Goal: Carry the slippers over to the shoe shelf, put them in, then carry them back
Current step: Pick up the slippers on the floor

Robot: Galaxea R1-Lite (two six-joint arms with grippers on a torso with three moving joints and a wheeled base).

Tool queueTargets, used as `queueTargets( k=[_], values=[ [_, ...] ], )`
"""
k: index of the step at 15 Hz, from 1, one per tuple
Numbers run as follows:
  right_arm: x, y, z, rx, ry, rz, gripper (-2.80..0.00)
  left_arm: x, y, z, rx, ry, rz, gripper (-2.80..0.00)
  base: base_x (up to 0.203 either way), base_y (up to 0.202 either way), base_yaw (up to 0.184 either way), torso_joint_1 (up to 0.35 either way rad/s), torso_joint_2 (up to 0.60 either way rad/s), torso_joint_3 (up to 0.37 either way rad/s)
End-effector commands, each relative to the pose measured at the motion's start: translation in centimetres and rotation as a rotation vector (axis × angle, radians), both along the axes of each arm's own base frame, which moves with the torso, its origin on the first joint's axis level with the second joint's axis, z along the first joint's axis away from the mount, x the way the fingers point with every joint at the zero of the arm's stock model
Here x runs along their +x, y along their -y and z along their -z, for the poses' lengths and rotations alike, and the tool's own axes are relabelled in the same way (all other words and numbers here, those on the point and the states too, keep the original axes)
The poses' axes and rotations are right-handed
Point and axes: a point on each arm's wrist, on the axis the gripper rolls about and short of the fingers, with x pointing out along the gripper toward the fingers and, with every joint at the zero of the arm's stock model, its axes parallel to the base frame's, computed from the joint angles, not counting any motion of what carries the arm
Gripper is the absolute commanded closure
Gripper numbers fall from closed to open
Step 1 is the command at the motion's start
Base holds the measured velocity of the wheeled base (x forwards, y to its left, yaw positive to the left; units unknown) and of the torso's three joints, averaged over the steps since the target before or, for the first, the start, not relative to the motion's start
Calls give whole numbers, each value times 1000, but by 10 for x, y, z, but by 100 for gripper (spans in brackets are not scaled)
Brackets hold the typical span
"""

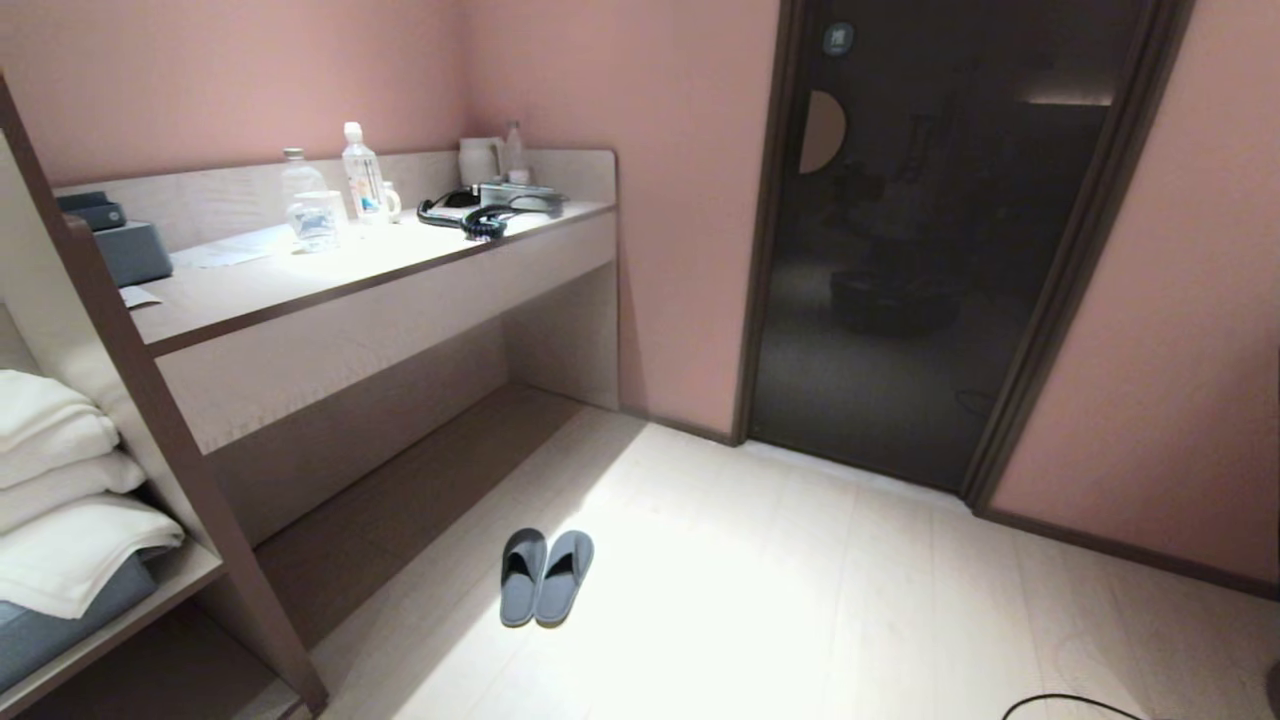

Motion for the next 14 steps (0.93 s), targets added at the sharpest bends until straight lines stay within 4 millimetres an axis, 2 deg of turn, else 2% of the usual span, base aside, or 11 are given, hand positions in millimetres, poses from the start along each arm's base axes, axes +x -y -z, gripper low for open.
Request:
queueTargets(
  k=[1, 10, 14],
  values=[
    [0, 0, 0, 0, 0, 0, 0, 0, 0, 0, 0, -1, -1, 0, 0, 0, 0, 0, 0, 0],
    [0, 0, 0, 0, 0, 0, 0, 0, 0, 0, 0, -1, -1, 0, 0, 0, 0, 0, 0, 0],
    [0, 0, 0, 0, 0, 0, 0, 0, 0, 0, -1, -1, -1, 0, 181, 0, -2, -1, 2, 3]
  ],
)
